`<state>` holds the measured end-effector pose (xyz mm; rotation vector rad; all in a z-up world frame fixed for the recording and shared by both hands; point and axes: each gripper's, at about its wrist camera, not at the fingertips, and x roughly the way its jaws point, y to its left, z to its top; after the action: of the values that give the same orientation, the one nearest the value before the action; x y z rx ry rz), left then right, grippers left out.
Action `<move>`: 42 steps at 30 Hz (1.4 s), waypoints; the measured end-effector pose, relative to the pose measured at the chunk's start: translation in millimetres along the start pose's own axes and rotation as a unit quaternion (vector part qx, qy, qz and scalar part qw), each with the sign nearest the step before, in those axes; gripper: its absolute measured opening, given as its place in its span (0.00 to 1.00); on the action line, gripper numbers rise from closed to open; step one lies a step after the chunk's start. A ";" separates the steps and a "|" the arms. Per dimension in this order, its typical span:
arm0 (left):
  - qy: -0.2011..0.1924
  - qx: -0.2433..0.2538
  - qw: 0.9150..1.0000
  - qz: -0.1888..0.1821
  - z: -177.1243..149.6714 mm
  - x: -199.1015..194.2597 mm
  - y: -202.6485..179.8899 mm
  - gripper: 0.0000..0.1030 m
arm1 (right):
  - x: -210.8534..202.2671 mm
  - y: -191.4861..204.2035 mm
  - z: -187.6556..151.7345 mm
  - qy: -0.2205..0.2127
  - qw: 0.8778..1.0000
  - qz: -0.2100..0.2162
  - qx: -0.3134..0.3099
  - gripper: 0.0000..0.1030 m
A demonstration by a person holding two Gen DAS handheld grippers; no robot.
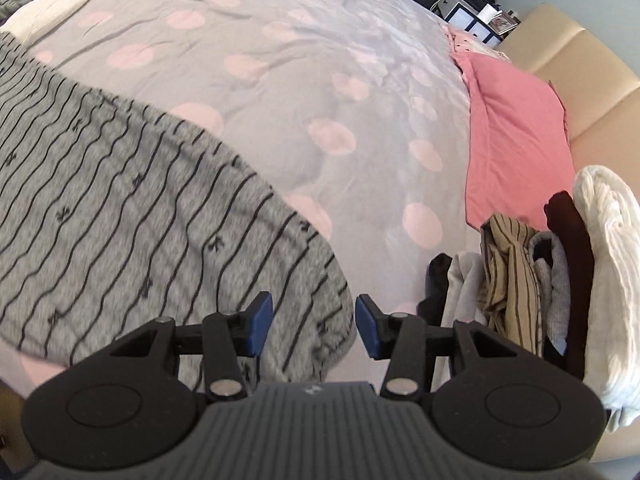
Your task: Fold clothes
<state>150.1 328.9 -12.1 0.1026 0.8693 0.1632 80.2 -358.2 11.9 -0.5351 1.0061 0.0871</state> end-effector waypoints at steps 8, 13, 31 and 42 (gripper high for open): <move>0.020 -0.072 0.997 -0.032 4.2 48.7 15.0 0.09 | 17.8 0.9 17.2 0.006 1.000 -0.011 -0.007 0.48; -0.039 -0.060 0.996 -0.055 6.4 25.7 16.7 0.02 | 28.1 4.6 26.4 0.013 1.000 -0.008 -0.021 0.48; -0.035 -0.047 0.998 -0.032 20.6 64.2 -3.6 0.47 | 34.5 -14.6 21.7 0.019 0.999 -0.003 0.026 0.54; 0.007 -0.057 0.998 0.038 37.7 72.1 -24.9 0.05 | 68.2 -91.0 5.6 0.004 0.954 0.052 0.295 0.54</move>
<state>227.2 316.8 -45.9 0.0286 0.8690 0.2850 149.9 -446.3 -6.6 0.0650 1.0085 -0.1214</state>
